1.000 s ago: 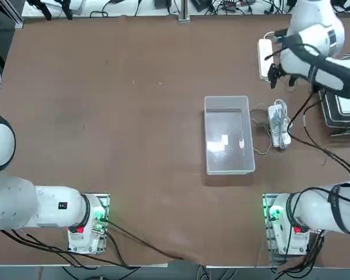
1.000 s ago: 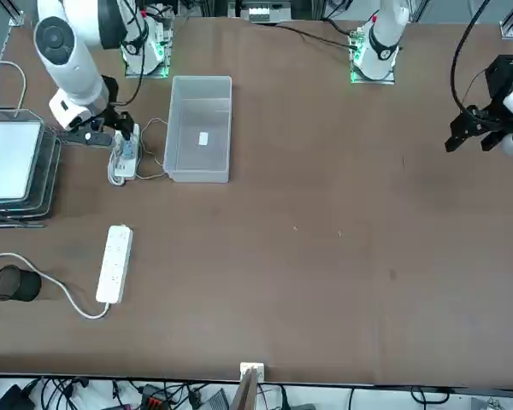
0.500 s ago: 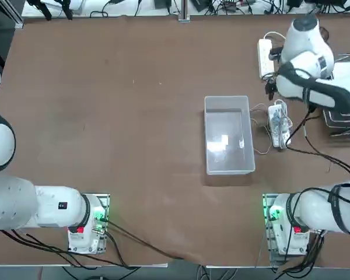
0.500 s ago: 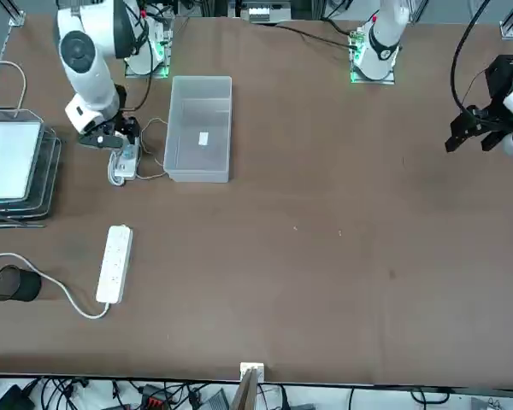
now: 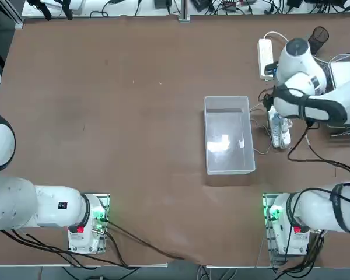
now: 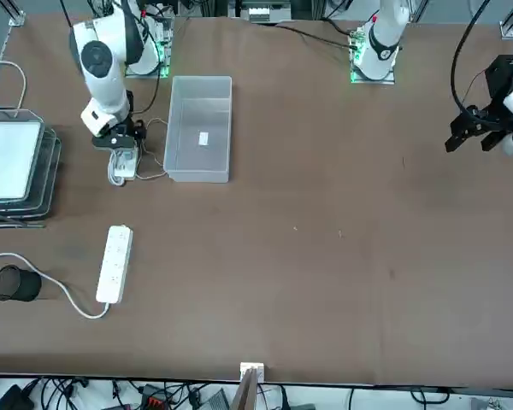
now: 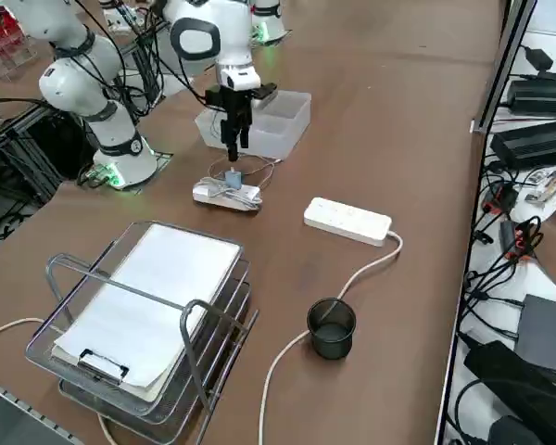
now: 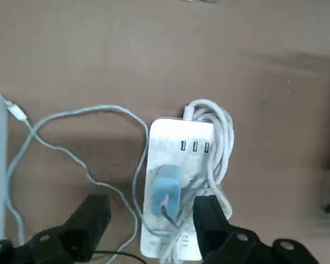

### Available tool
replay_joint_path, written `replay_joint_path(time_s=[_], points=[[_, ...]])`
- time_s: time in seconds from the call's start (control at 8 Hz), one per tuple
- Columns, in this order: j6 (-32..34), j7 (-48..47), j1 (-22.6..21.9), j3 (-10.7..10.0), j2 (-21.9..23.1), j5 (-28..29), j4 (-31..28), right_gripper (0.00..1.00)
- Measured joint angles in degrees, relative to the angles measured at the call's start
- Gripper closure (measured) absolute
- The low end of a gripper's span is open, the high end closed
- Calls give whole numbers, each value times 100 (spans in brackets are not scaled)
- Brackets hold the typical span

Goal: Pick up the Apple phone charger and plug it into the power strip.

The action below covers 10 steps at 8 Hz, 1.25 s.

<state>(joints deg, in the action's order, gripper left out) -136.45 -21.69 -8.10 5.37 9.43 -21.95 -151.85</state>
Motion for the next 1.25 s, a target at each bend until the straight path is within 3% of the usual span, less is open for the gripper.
replay_joint_path(time_s=[0.38, 1.25], points=[[-214, -17, 91, -12, -294, -306, -31, 8], [-423, -59, 304, -16, -709, -311, -30, 16]])
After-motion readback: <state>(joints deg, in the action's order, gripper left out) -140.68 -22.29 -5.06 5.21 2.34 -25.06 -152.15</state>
